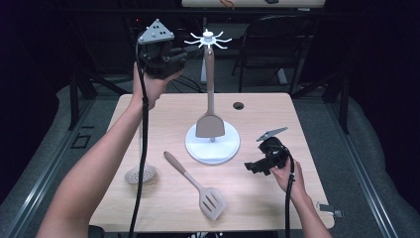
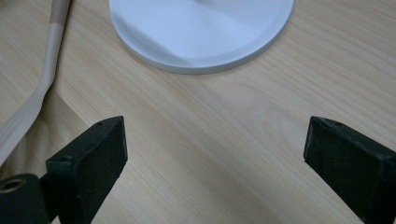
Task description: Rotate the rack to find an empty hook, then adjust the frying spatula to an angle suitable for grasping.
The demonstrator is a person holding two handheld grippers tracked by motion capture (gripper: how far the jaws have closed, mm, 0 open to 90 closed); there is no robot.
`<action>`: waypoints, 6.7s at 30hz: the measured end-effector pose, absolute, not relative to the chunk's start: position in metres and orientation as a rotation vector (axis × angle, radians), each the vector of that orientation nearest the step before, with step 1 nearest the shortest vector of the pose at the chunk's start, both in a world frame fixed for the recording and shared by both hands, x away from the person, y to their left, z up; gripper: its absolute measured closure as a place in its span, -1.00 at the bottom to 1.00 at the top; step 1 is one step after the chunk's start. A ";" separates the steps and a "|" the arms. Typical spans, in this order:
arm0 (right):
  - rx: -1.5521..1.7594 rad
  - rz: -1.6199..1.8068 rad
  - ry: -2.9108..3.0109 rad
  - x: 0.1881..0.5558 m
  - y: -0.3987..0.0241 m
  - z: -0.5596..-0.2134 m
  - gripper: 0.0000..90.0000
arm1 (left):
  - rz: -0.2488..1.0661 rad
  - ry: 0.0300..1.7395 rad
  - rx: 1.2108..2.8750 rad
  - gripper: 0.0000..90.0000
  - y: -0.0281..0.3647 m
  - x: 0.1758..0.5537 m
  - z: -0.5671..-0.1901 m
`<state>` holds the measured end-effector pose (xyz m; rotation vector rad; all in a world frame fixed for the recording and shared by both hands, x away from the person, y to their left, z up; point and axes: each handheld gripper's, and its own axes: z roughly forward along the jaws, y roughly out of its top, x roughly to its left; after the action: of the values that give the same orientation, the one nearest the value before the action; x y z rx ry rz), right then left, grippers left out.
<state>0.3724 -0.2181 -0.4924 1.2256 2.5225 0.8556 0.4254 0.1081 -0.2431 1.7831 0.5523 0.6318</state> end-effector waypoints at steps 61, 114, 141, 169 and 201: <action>1.188 0.848 2.539 0.367 -0.203 -0.494 -0.86 | 0.507 0.741 1.832 -0.52 0.169 0.416 -0.316; 1.107 0.790 2.625 0.344 -0.153 -0.494 0.06 | 0.278 1.108 1.914 -1.00 0.201 0.374 -0.492; 0.805 0.554 2.961 0.292 -0.079 -0.515 0.93 | 0.270 1.172 1.883 -1.00 0.204 0.371 -0.502; 0.847 0.435 3.038 0.303 -0.081 -0.544 0.89 | 0.098 1.234 1.938 -0.80 0.162 0.375 -0.533; 0.818 0.442 3.063 0.303 -0.080 -0.543 0.92 | 0.093 1.285 1.888 0.12 0.149 0.381 -0.549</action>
<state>0.3033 -0.0800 -0.5431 0.8175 3.0627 0.4425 0.3808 0.1491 -0.5492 1.8875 1.2852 0.0934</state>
